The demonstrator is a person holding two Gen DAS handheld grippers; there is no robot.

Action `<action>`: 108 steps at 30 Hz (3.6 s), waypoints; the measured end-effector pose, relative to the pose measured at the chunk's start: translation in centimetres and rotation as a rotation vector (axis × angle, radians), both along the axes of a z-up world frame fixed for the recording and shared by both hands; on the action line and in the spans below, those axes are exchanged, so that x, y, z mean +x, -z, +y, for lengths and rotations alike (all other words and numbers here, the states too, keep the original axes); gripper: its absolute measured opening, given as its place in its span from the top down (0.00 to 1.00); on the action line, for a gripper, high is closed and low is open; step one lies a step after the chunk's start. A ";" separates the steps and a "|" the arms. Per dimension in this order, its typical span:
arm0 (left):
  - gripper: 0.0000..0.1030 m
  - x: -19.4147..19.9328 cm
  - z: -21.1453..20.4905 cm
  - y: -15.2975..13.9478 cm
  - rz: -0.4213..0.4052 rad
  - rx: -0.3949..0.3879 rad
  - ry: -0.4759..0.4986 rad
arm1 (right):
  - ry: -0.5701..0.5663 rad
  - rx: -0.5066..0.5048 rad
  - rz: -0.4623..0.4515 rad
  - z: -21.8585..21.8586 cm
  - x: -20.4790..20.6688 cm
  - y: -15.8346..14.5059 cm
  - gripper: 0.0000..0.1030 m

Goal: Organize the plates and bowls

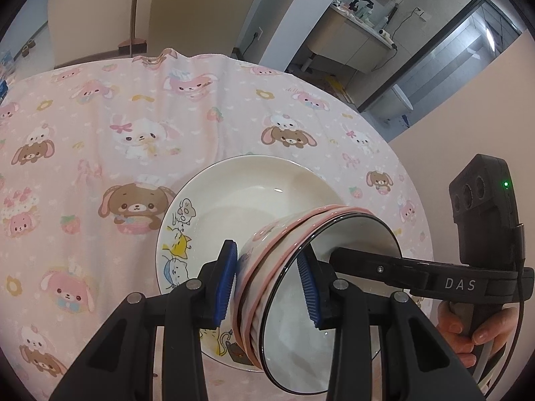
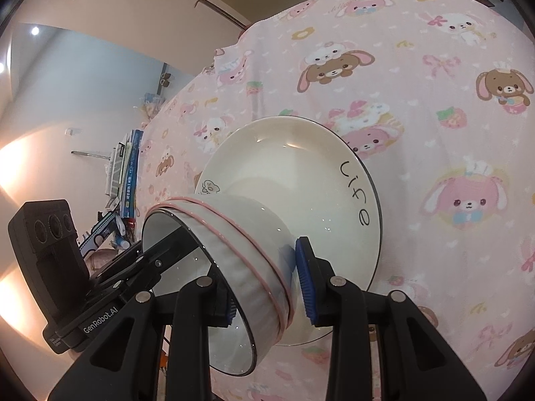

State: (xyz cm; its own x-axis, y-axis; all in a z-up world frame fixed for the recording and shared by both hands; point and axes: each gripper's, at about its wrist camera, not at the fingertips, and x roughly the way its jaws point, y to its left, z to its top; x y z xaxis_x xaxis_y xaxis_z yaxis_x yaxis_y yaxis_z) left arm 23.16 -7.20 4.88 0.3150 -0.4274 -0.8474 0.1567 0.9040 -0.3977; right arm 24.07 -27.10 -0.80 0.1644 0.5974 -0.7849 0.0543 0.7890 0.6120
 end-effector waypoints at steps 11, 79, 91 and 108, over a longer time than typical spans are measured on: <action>0.62 1.2 0.0 0.6 -0.008 -0.002 -0.017 | 0.016 0.025 0.006 -0.4 0.8 0.4 0.71; 0.00 -25.2 4.9 -20.0 -1.137 0.096 -0.202 | 0.262 -0.354 -1.236 0.6 -23.4 -25.0 0.00; 0.00 -31.1 5.0 -16.1 -1.195 0.087 -0.218 | 0.331 -0.485 -1.325 1.1 -30.3 -20.9 0.00; 0.00 -28.3 4.1 -2.0 -1.184 0.192 -0.235 | 0.594 -0.433 -1.265 -1.3 -28.6 -6.6 0.00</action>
State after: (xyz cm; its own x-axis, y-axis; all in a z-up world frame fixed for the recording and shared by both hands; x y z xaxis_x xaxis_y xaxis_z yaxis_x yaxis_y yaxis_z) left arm -5.17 -3.06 6.90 0.9875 -0.1555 -0.0273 0.1561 0.9875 0.0231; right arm -4.57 -28.37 5.84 0.9987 -0.0424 -0.0299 0.0480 0.9735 0.2235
